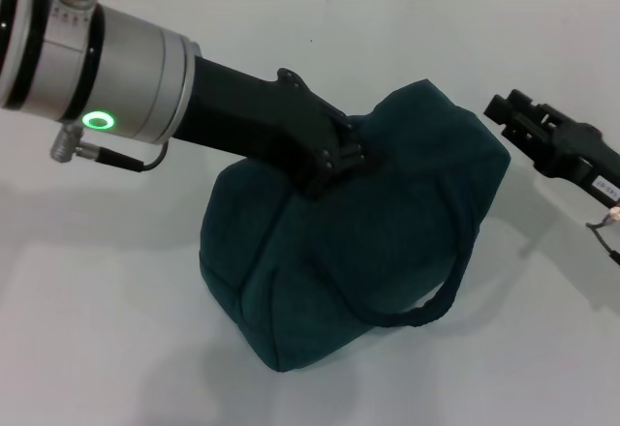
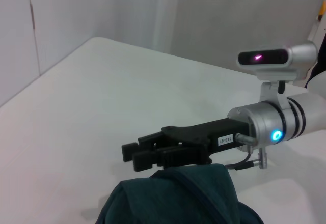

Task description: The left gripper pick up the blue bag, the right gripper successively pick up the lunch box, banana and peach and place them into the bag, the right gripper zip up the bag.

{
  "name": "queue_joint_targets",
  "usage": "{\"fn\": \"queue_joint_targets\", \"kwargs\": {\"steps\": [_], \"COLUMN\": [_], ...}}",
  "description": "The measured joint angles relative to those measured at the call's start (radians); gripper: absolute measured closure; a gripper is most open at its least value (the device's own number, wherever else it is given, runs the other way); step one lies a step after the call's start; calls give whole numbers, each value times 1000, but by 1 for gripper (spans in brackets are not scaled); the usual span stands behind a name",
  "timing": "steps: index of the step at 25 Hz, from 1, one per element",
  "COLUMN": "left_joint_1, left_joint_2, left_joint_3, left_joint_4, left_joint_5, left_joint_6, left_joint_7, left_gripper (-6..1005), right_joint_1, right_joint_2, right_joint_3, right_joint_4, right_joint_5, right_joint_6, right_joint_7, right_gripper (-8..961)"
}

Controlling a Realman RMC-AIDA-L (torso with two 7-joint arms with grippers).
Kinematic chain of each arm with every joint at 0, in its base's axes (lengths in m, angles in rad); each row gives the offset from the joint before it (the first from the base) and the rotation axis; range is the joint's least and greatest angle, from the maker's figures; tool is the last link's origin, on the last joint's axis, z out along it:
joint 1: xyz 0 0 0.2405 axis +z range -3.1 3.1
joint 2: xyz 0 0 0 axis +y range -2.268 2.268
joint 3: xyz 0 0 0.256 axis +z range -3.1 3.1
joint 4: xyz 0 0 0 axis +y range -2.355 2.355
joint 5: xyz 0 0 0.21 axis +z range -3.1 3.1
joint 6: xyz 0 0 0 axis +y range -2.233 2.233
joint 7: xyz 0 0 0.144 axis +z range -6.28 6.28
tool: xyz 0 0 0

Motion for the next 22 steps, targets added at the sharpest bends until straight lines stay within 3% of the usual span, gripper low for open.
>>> {"fn": "queue_joint_targets", "kwargs": {"steps": [9,18,20,22], "left_joint_1": [-55,-100,-91,-84], "left_joint_2": [0,0,0,0], "left_joint_3": [-8,-7,-17,-24], "left_joint_4": [-93,-154,-154,-154], "left_joint_5": [-3,-35,-94,-122], "left_joint_6": [-25,-25,-28,-30], "left_joint_7": [6,14,52,75], "left_gripper": [917,900,896,778], "right_joint_1": [-25,-44,-45,-46], "right_joint_2": [-13,-28,-31,-32], "right_joint_3": [103,193,194,196], "right_joint_4": [43,49,54,55], "right_joint_5": [3,2,3,3], "right_joint_6": [-14,-9,-4,1], "right_joint_7": [-18,-106,-120,-128], "right_gripper": [347,145,100,85]}}
